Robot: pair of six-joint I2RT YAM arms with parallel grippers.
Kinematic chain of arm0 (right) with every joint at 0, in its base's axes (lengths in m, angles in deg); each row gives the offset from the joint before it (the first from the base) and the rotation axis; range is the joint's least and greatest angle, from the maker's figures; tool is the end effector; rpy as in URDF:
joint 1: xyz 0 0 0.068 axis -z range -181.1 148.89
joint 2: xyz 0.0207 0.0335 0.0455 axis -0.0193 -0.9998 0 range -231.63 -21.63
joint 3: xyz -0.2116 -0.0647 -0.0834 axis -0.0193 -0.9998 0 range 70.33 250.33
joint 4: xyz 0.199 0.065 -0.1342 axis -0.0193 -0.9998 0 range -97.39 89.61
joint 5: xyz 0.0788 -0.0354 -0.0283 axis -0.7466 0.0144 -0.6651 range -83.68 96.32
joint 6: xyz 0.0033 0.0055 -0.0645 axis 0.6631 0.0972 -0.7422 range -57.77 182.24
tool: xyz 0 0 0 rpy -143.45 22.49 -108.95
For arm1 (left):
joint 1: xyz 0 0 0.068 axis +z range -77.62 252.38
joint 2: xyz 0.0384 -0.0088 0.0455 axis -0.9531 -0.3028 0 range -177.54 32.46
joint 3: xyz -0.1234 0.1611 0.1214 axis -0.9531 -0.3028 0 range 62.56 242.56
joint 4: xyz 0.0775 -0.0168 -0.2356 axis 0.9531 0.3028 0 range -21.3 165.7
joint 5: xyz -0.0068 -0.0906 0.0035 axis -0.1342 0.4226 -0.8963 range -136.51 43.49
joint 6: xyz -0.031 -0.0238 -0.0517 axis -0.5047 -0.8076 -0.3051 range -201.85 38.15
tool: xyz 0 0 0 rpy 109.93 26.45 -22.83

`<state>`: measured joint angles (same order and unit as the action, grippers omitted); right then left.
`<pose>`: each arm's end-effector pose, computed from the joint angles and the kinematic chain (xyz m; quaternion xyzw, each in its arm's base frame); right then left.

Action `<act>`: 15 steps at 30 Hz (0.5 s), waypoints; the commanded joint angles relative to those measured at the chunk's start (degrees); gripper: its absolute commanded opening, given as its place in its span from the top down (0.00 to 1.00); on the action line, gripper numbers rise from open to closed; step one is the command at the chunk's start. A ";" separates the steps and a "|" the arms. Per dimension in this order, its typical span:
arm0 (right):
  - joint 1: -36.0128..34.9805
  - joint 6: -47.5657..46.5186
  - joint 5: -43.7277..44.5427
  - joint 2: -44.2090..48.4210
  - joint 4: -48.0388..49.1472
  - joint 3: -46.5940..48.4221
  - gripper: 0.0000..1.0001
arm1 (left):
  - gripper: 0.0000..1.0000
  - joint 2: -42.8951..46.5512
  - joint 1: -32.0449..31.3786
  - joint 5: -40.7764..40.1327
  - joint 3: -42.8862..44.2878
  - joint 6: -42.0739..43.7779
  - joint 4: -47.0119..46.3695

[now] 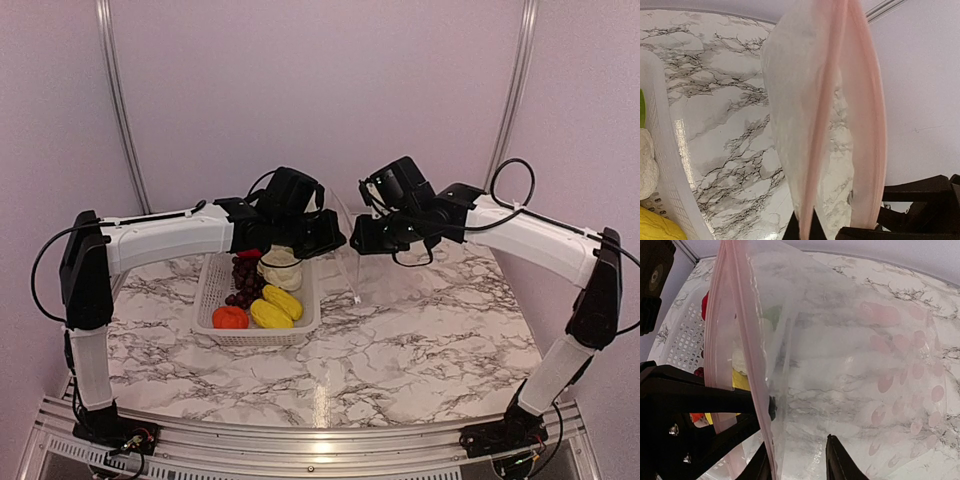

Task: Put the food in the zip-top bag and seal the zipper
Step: Open the zipper food storage bag at the center of the board.

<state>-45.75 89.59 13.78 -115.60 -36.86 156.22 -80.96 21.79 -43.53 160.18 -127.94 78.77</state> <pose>0.2619 0.2495 0.2790 -0.1135 0.9137 0.1780 0.3472 0.2905 -0.3577 0.2615 0.0471 0.8459 -0.4112 0.3363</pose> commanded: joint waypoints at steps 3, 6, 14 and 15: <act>-0.42 1.70 6.42 -4.39 -2.70 3.25 0.78 | 1.00 1.33 -0.28 0.63 0.53 0.10 -1.33; -0.37 2.37 10.66 -2.67 -2.79 3.40 0.95 | 1.00 1.05 -0.26 -0.01 1.04 0.25 0.38; -0.01 -0.52 20.78 2.78 -10.71 11.47 1.00 | 0.98 -2.30 0.43 -5.15 4.94 -0.69 10.24; -0.03 -0.48 20.92 2.77 -11.79 12.43 1.00 | 0.97 -2.70 0.48 -5.58 5.60 -0.96 11.18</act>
<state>-45.73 90.24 28.47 -116.39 -43.46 162.51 -81.40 21.88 -46.30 162.37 -128.05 83.34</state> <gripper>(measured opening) 0.003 0.018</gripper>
